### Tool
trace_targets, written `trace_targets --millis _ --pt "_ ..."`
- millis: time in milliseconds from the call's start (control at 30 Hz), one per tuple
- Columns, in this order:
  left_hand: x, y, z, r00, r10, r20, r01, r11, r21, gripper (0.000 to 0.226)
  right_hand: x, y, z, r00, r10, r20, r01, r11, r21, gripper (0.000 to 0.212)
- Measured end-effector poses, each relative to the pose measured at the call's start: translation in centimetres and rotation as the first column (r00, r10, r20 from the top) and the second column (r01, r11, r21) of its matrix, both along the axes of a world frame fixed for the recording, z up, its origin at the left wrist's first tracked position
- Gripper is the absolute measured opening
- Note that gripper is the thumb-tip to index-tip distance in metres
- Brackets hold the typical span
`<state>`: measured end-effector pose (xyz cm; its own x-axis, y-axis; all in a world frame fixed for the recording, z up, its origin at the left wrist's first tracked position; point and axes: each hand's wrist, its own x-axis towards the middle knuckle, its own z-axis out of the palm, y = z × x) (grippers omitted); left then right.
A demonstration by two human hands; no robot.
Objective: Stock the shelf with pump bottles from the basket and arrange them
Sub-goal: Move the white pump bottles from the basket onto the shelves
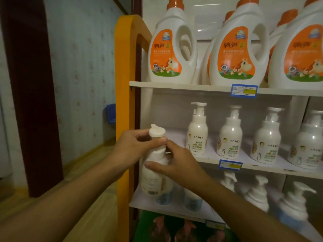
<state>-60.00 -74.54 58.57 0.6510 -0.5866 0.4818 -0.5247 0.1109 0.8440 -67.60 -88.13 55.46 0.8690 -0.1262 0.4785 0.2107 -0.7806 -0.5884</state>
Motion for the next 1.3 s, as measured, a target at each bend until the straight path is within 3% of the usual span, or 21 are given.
trace_targets --millis 67,200,433,867,1000,1100,1300 --pt "0.3 -0.1 0.1 1.000 -0.005 0.019 0.005 1.000 0.014 0.019 0.2 -0.2 0.1 0.996 -0.042 0.074 0.039 0.999 0.036 0.060" --pt "1.7 1.4 -0.8 0.998 -0.068 0.005 0.067 0.994 0.088 0.036 0.6 -0.8 0.8 0.997 -0.028 0.068 0.027 0.999 0.021 0.052" --pt "4.8 4.9 -2.5 0.993 0.101 -0.061 -0.092 0.986 0.142 0.032 3.2 -3.5 4.9 0.959 -0.261 0.115 0.230 0.947 0.225 0.050" --pt "7.1 6.2 -5.2 0.991 0.088 -0.100 -0.063 0.971 0.232 0.022 10.4 -5.9 5.7 0.897 -0.434 0.080 0.420 0.896 0.143 0.047" --pt "7.5 6.5 -5.4 0.988 0.091 -0.126 -0.060 0.971 0.230 0.022 11.7 -6.7 5.7 0.864 -0.500 0.059 0.490 0.863 0.123 0.055" --pt "7.7 6.7 -5.5 0.986 0.096 -0.138 -0.062 0.970 0.233 0.022 11.8 -6.8 6.0 0.891 -0.449 -0.069 0.454 0.886 0.099 0.059" --pt "7.5 6.8 -5.9 0.984 0.094 -0.150 -0.056 0.970 0.238 0.022 10.9 -6.4 7.5 0.941 -0.311 -0.131 0.337 0.887 0.316 0.060"
